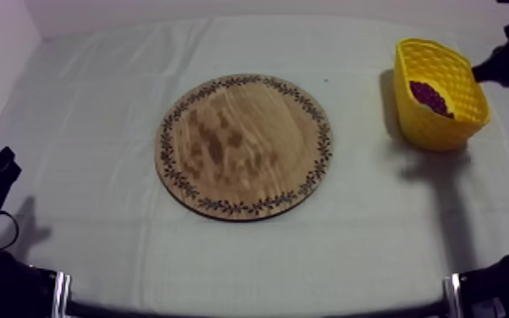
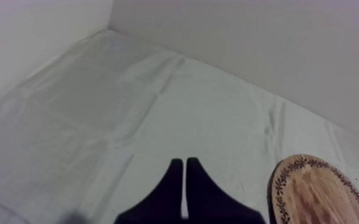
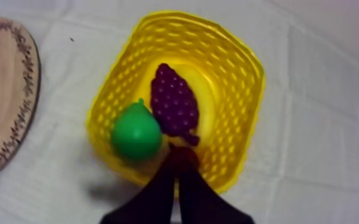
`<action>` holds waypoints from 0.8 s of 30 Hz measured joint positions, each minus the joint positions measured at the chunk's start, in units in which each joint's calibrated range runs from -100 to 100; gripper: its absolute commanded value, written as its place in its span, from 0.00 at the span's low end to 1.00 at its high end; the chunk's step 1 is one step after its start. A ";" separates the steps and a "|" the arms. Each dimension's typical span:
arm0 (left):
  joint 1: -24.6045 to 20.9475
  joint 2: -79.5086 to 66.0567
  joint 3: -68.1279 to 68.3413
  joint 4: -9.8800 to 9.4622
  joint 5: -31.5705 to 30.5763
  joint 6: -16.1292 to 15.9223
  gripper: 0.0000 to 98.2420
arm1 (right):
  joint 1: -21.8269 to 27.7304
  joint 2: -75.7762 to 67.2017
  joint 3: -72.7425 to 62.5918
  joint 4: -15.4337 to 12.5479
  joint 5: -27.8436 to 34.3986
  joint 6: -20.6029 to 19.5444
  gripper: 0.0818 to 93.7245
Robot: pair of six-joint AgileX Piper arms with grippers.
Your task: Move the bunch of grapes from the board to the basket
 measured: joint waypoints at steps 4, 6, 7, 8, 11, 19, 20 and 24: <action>0.00 0.00 0.00 0.00 0.00 0.00 0.00 | -0.46 -10.21 10.73 -5.30 -9.25 -1.97 0.00; 0.00 0.00 0.00 0.00 0.00 0.00 0.00 | -0.53 -14.65 16.38 -8.45 -12.97 -2.01 0.00; 0.00 0.00 0.00 0.00 0.00 0.00 0.00 | -0.53 -17.10 19.13 -10.34 -14.89 -1.89 0.00; 0.00 0.00 0.00 0.00 0.00 0.00 0.00 | -0.53 -19.53 21.85 -12.31 -16.38 -1.57 0.00; 0.00 0.00 0.00 0.00 0.00 0.00 0.00 | -0.68 -26.36 28.96 -18.45 -17.97 1.01 0.00; 0.00 0.00 0.00 0.00 0.00 -0.02 0.00 | -2.64 -43.55 41.19 -25.53 -10.90 10.23 0.00; 0.00 0.00 0.00 0.00 0.00 -0.02 0.00 | -2.99 -45.59 41.75 -25.17 -10.19 10.74 0.00; 0.00 0.00 0.00 0.00 0.00 -0.02 0.00 | -5.26 -52.66 43.49 -19.50 -7.41 11.22 0.00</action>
